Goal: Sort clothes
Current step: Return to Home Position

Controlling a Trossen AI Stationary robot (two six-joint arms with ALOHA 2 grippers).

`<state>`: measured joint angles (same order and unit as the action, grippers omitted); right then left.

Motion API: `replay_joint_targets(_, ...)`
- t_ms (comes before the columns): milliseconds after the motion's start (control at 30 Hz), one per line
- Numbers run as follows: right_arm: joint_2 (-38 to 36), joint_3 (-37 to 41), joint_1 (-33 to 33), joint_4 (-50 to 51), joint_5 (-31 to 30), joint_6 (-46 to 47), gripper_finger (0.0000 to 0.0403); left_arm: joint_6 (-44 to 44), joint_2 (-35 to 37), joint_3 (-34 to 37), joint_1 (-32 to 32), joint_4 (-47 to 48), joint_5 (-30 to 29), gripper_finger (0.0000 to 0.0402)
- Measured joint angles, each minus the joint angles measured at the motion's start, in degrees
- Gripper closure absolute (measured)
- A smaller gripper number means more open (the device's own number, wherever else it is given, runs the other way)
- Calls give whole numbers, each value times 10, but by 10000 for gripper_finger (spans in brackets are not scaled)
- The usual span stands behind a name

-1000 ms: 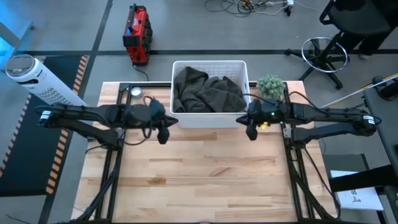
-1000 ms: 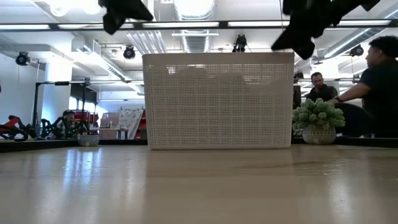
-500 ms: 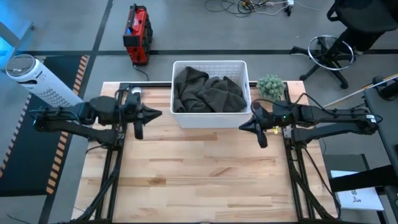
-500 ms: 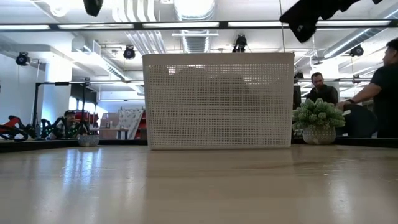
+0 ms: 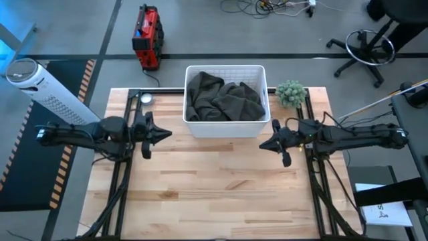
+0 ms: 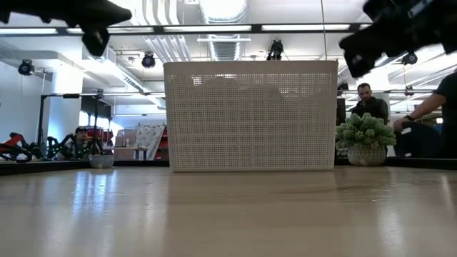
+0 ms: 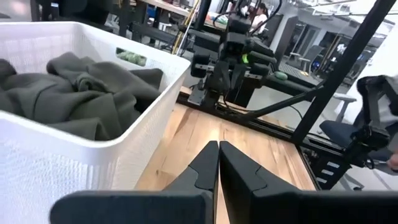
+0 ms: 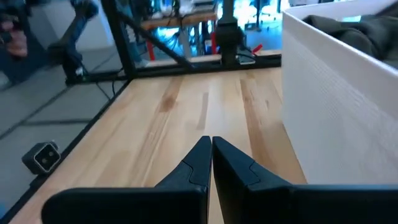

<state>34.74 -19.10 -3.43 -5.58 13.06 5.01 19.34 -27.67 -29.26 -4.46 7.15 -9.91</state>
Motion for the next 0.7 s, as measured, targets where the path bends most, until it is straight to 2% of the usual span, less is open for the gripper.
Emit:
replay_joint_targets(333, -176, 158, -48, -71, -11, 60, 403, -10, 135, 103, 0, 21, -25, 401)
replay_joint_targets(500, -229, 180, -74, -72, -11, 71, 403, 2, 166, 144, 0, 30, -27, 401)
replay_joint_targets(700, -241, 178, -94, -70, -6, 60, 403, -35, 207, 149, 0, 30, -61, 402)
